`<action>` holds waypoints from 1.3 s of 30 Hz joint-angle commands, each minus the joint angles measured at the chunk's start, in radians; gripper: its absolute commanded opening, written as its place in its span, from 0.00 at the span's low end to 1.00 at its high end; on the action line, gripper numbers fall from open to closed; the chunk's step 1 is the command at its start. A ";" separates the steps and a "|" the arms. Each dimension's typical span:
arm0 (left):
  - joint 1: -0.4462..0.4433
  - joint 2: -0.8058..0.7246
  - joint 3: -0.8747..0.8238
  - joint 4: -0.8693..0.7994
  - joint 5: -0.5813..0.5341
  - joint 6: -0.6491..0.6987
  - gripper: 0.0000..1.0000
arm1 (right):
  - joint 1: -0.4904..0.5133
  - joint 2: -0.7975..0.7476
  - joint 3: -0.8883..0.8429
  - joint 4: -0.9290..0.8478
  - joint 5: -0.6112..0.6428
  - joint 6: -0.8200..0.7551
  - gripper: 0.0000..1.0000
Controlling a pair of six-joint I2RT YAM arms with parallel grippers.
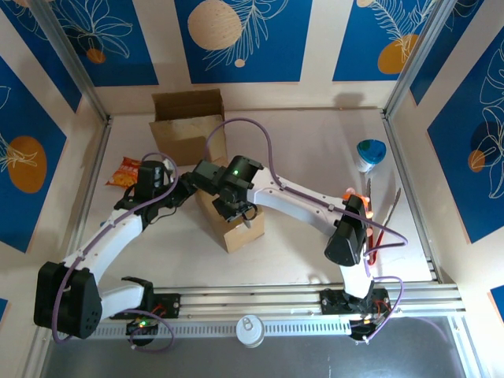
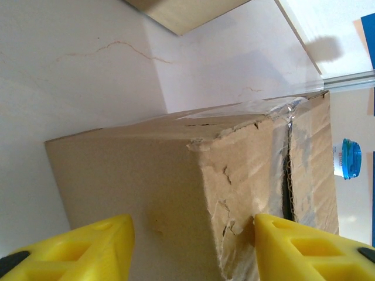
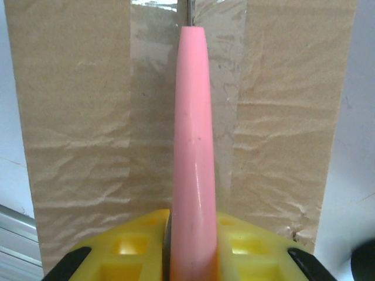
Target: Unpack the express box
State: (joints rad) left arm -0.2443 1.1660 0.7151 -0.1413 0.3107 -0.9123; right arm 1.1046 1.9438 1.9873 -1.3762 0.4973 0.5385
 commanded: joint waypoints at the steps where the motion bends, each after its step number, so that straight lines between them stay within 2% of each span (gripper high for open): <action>1: 0.017 0.006 -0.032 -0.076 -0.059 -0.010 0.54 | 0.021 -0.066 -0.041 -0.149 -0.019 0.068 0.00; 14: 0.017 0.001 -0.034 -0.080 -0.065 -0.014 0.53 | 0.041 -0.111 -0.132 -0.169 -0.049 0.141 0.00; 25: 0.017 0.002 -0.033 -0.083 -0.082 -0.019 0.52 | 0.099 -0.176 -0.173 -0.266 -0.068 0.256 0.00; 39: 0.016 0.005 -0.039 -0.082 -0.091 -0.022 0.51 | 0.143 -0.272 -0.246 -0.293 -0.077 0.331 0.00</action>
State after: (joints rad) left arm -0.2451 1.1599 0.7094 -0.1417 0.3149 -0.9195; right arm 1.2350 1.7176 1.7672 -1.4895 0.4522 0.8043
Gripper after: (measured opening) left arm 0.513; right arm 0.183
